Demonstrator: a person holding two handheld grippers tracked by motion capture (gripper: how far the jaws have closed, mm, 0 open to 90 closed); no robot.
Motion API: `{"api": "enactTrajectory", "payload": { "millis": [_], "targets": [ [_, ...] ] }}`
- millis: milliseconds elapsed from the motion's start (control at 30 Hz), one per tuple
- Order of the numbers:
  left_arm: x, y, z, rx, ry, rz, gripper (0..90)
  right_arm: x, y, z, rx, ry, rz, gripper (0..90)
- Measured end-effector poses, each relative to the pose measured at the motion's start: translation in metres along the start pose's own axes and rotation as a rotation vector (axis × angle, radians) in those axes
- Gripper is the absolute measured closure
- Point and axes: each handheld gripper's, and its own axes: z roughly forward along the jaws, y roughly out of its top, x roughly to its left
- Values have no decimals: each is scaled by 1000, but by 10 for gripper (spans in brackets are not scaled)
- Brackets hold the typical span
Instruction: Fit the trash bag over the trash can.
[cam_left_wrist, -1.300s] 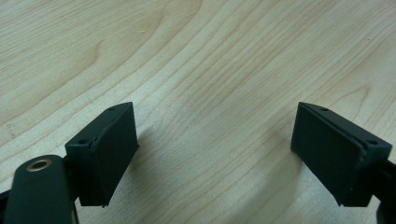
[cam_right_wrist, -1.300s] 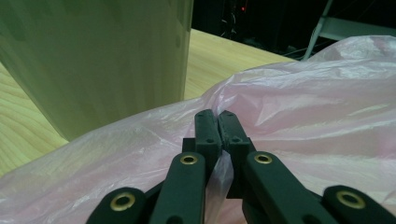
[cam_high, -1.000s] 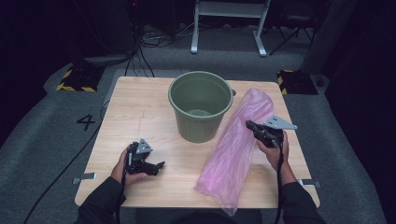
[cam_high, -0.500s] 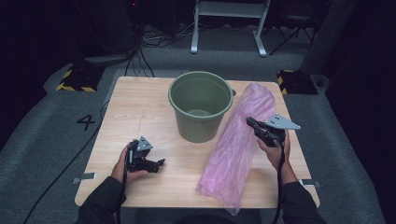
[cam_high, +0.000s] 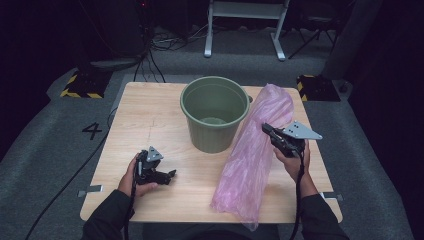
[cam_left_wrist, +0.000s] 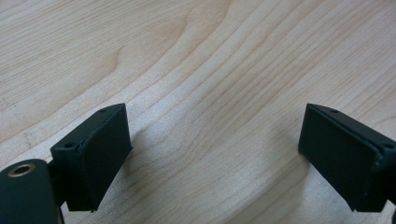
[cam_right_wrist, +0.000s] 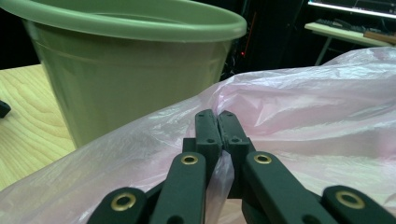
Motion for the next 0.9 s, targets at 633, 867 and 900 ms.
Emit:
{"api": "enactTrajectory", "payload": {
  "millis": [633, 867, 900],
  "targets": [
    [-63, 50, -18, -100, -74, 118, 172, 17, 17, -14, -46, 1, -66, 891],
    [-115, 85, -20, -165, -230, 201, 181, 21, 27, -18, -67, -3, -94, 892],
    [-121, 88, -19, -169, -253, 209, 180, 22, 28, -19, -69, -5, -100, 892]
  ]
}}
